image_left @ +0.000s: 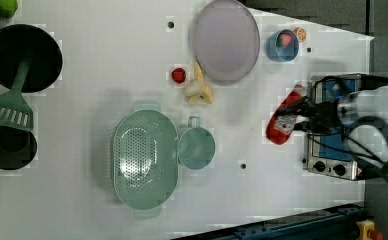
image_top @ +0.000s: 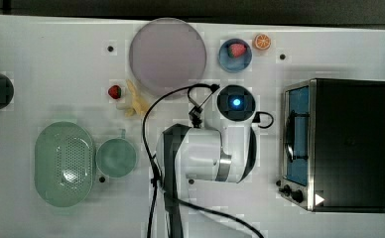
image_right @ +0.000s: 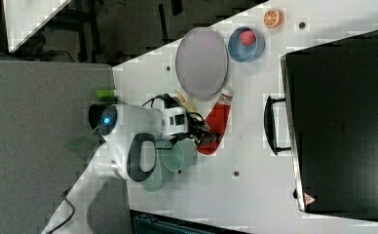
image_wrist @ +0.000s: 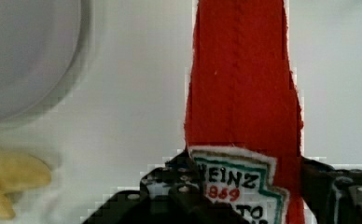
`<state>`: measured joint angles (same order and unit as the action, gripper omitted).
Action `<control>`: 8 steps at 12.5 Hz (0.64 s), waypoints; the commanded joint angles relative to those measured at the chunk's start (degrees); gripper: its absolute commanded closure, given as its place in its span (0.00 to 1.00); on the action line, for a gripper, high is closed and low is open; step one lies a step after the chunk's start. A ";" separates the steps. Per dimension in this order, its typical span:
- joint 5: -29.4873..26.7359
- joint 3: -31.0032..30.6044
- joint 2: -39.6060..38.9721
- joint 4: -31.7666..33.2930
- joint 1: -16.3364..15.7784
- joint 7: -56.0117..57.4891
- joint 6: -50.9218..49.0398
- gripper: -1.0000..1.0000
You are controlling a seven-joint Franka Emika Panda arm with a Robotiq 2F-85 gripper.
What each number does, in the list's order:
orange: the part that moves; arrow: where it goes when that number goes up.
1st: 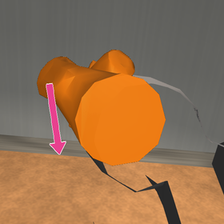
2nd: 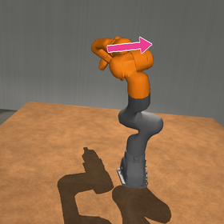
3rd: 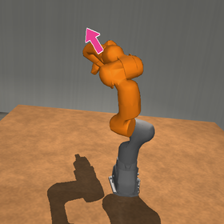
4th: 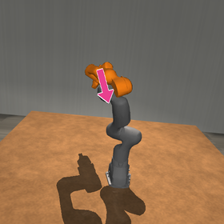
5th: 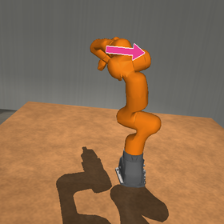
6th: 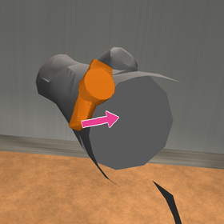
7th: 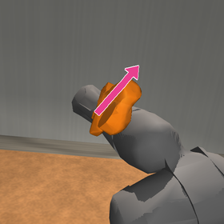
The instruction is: Pick ketchup from strainer and place it on the table
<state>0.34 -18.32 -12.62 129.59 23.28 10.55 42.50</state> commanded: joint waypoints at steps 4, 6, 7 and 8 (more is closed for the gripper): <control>6.84 0.91 -3.70 1.45 -0.88 3.10 7.32 0.15; 6.75 0.61 -2.65 1.08 -0.90 3.07 7.17 0.00; 6.59 0.28 -1.42 0.79 -0.90 2.86 7.14 0.00; 6.19 -0.25 0.16 -0.08 -0.93 2.30 7.14 0.00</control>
<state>6.80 -17.68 -16.14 131.60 22.20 11.08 48.60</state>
